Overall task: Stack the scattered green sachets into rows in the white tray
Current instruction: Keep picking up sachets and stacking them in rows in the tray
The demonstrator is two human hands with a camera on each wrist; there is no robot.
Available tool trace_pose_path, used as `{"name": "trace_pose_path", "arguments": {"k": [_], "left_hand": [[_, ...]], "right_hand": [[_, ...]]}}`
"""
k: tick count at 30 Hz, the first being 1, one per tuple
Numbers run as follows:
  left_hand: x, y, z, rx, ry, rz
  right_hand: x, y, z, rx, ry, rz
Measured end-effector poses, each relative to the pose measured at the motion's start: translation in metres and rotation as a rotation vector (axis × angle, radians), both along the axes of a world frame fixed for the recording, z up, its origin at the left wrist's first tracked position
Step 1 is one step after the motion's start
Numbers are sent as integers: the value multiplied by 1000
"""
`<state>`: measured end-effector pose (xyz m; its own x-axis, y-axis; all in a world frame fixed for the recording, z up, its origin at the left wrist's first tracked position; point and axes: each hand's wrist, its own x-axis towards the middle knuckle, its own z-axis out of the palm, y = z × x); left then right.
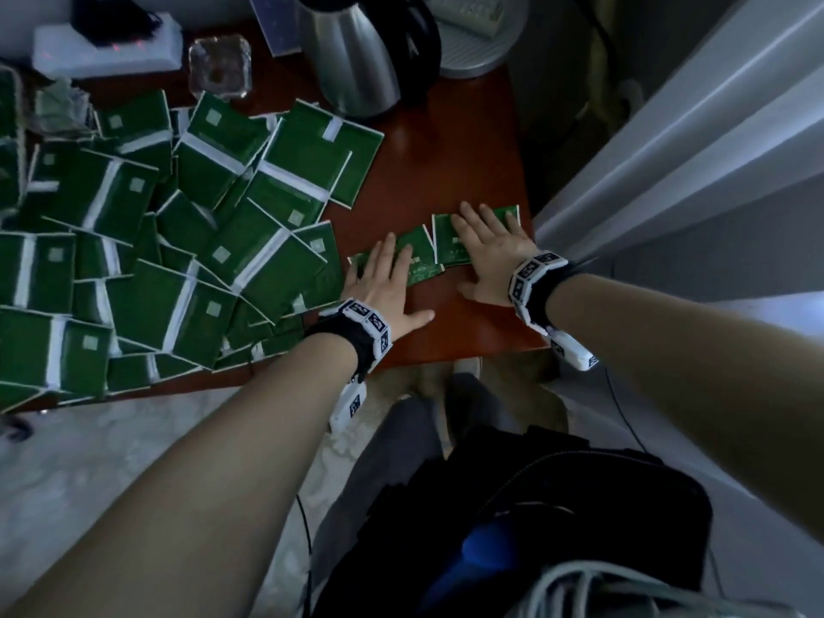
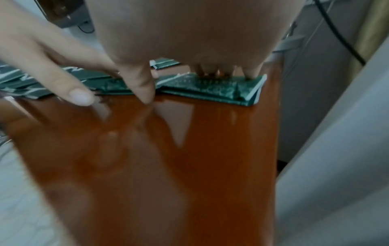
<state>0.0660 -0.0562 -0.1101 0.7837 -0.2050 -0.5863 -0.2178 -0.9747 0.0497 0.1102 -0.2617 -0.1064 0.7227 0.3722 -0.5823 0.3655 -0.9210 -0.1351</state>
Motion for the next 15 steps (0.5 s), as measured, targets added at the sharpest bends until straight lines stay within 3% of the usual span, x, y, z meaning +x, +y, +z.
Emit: {"name": "trace_pose_path", "arguments": {"k": [8,15], "left_hand": [[-91,5,-24,-57,-216,-89],[-145,12,-35,-95,-434,-7]], "right_hand": [[-104,-15,-34,130,-192,18],[-154,-6,-38,113,-279,-30]]}}
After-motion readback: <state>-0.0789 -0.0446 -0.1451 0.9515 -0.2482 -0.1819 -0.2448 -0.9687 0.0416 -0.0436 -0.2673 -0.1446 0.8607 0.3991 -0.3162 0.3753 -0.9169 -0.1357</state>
